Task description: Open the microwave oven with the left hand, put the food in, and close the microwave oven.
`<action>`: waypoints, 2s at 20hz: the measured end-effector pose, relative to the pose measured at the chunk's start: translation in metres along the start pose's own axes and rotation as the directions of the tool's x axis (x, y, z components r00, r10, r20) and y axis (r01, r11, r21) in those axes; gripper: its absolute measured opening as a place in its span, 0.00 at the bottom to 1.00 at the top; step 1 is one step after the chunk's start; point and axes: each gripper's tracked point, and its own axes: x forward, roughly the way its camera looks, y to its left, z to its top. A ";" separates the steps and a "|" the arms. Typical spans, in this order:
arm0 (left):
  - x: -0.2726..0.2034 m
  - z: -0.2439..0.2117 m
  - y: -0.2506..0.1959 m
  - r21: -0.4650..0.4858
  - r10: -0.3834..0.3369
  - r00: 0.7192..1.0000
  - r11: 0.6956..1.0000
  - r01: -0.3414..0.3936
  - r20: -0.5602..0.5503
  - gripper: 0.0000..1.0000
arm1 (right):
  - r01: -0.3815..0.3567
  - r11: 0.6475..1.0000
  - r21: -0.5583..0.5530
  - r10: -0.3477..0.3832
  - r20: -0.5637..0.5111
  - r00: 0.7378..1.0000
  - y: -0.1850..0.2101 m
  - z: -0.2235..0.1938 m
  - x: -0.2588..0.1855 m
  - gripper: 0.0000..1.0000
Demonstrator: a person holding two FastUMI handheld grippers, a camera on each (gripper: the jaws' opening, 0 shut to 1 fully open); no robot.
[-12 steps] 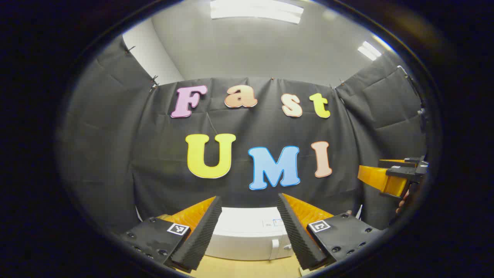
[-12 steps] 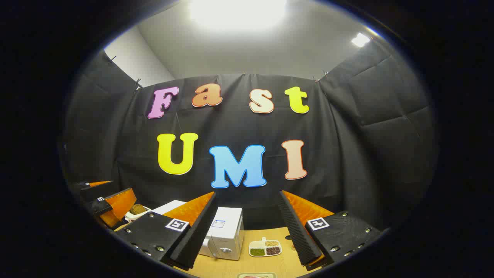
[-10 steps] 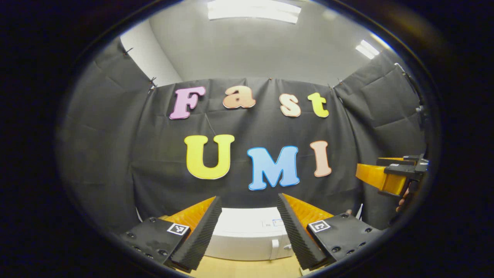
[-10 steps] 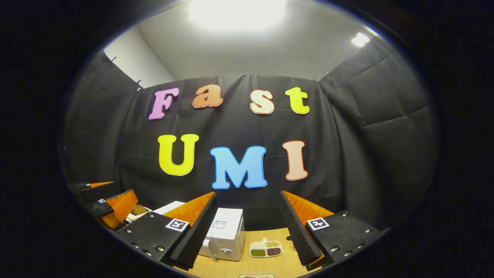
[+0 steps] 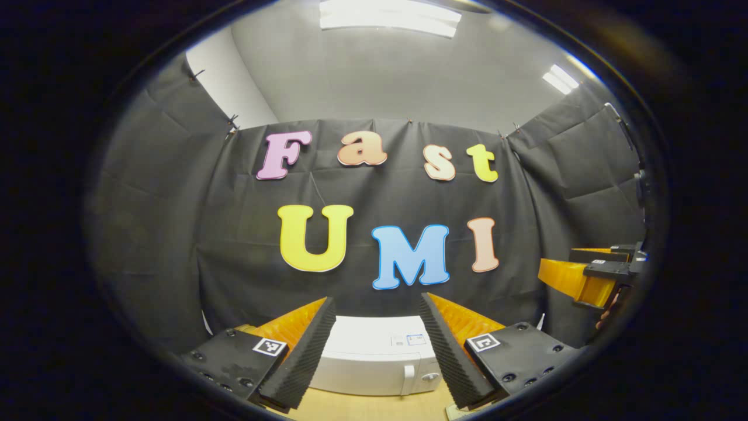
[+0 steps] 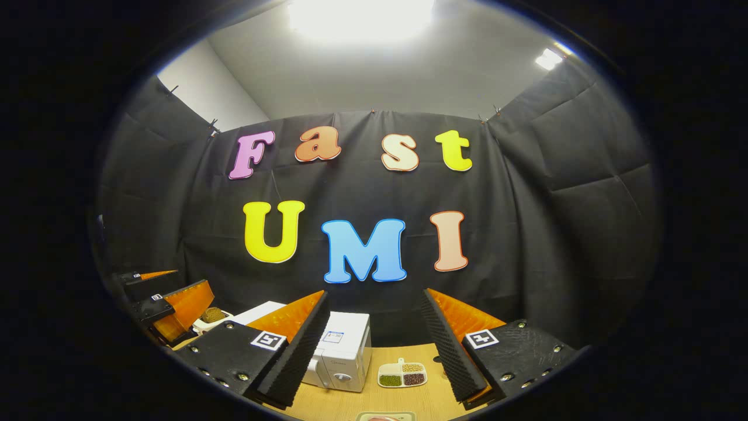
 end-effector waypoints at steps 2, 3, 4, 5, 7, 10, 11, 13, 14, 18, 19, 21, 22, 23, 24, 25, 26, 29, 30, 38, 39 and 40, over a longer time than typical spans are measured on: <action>0.000 -0.001 -0.005 -0.005 -0.011 1.000 1.000 0.011 0.003 0.96 | 0.003 1.000 0.009 -0.003 -0.007 1.000 -0.002 -0.002 0.000 0.96; 0.001 -0.002 -0.010 -0.007 -0.018 1.000 1.000 0.018 0.002 0.99 | 0.005 1.000 0.012 -0.005 -0.009 1.000 -0.004 -0.002 0.000 0.96; 0.002 -0.004 -0.014 -0.013 -0.033 0.999 0.999 0.033 0.001 0.99 | 0.009 1.000 0.015 -0.009 -0.010 1.000 -0.006 -0.003 0.000 0.96; 0.004 -0.007 -0.021 -0.026 -0.052 0.999 0.998 0.052 0.001 0.99 | 0.012 1.000 0.016 -0.012 -0.011 1.000 -0.008 -0.003 0.000 0.96; 0.008 -0.015 -0.026 -0.051 -0.071 0.997 0.996 0.070 -0.006 0.99 | 0.018 1.000 0.011 -0.017 -0.019 1.000 -0.011 -0.006 0.000 0.96; 0.018 -0.034 -0.029 -0.065 -0.070 0.997 0.996 0.068 -0.030 0.97 | 0.029 1.000 0.003 -0.029 -0.034 0.999 -0.018 -0.011 0.000 0.96; 0.021 -0.041 -0.030 -0.059 -0.073 0.997 0.996 0.070 -0.038 0.97 | 0.034 0.999 0.001 -0.034 -0.037 0.999 -0.020 -0.013 0.000 0.96; 0.031 -0.059 -0.036 -0.035 -0.081 0.995 0.996 0.079 -0.061 0.97 | 0.045 0.999 -0.004 -0.045 -0.046 0.998 -0.025 -0.017 0.001 0.96; 0.037 -0.070 -0.040 -0.024 -0.091 0.993 0.996 0.089 -0.077 0.97 | 0.050 0.999 -0.007 -0.051 -0.053 0.997 -0.028 -0.020 0.000 0.96; 0.055 -0.123 -0.054 -0.050 -0.120 0.980 0.992 0.113 -0.158 0.96 | 0.075 0.997 -0.030 -0.077 -0.074 0.994 -0.042 -0.029 0.000 0.96; 0.060 -0.137 -0.056 -0.055 -0.124 0.977 0.992 0.116 -0.176 0.96 | 0.085 0.996 -0.035 -0.087 -0.081 0.993 -0.047 -0.031 -0.001 0.96; 0.070 -0.164 -0.063 -0.059 -0.139 0.968 0.990 0.129 -0.210 0.96 | 0.103 0.994 -0.042 -0.107 -0.093 0.990 -0.054 -0.035 -0.004 0.96; 0.075 -0.177 -0.067 -0.056 -0.148 0.963 0.989 0.138 -0.227 0.96 | 0.114 0.992 -0.046 -0.118 -0.098 0.988 -0.060 -0.038 -0.005 0.96; 0.079 -0.190 -0.071 -0.053 -0.155 0.956 0.988 0.146 -0.247 0.96 | 0.124 0.991 -0.052 -0.129 -0.104 0.986 -0.065 -0.040 -0.006 0.96; 0.083 -0.204 -0.075 -0.051 -0.165 0.949 0.986 0.157 -0.267 0.96 | 0.134 0.989 -0.056 -0.139 -0.110 0.984 -0.069 -0.043 -0.008 0.96; 0.088 -0.215 -0.078 -0.049 -0.171 0.943 0.985 0.164 -0.287 0.96 | 0.143 0.988 -0.061 -0.149 -0.115 0.982 -0.073 -0.044 -0.009 0.96; 0.091 -0.227 -0.081 -0.046 -0.174 0.937 0.985 0.168 -0.302 0.96 | 0.153 0.986 -0.064 -0.160 -0.119 0.980 -0.078 -0.047 -0.010 0.96; 0.100 -0.266 -0.087 -0.053 -0.180 0.915 0.984 0.172 -0.361 0.96 | 0.179 0.981 -0.071 -0.187 -0.128 0.974 -0.088 -0.050 -0.013 0.96; 0.103 -0.281 -0.088 -0.063 -0.180 0.906 0.984 0.168 -0.384 0.96 | 0.186 0.980 -0.073 -0.194 -0.130 0.972 -0.091 -0.051 -0.014 0.96; 0.127 -0.359 -0.087 -0.078 -0.173 0.835 0.985 0.155 -0.522 0.92 | 0.226 0.971 -0.074 -0.235 -0.154 0.960 -0.111 -0.061 -0.017 0.96; 0.128 -0.365 -0.087 -0.079 -0.176 0.826 0.984 0.159 -0.535 0.92 | 0.230 0.970 -0.075 -0.239 -0.156 0.958 -0.113 -0.061 -0.016 0.96; 0.130 -0.372 -0.085 -0.083 -0.173 0.821 0.985 0.153 -0.544 0.88 | 0.233 0.970 -0.073 -0.242 -0.158 0.957 -0.115 -0.062 -0.016 0.96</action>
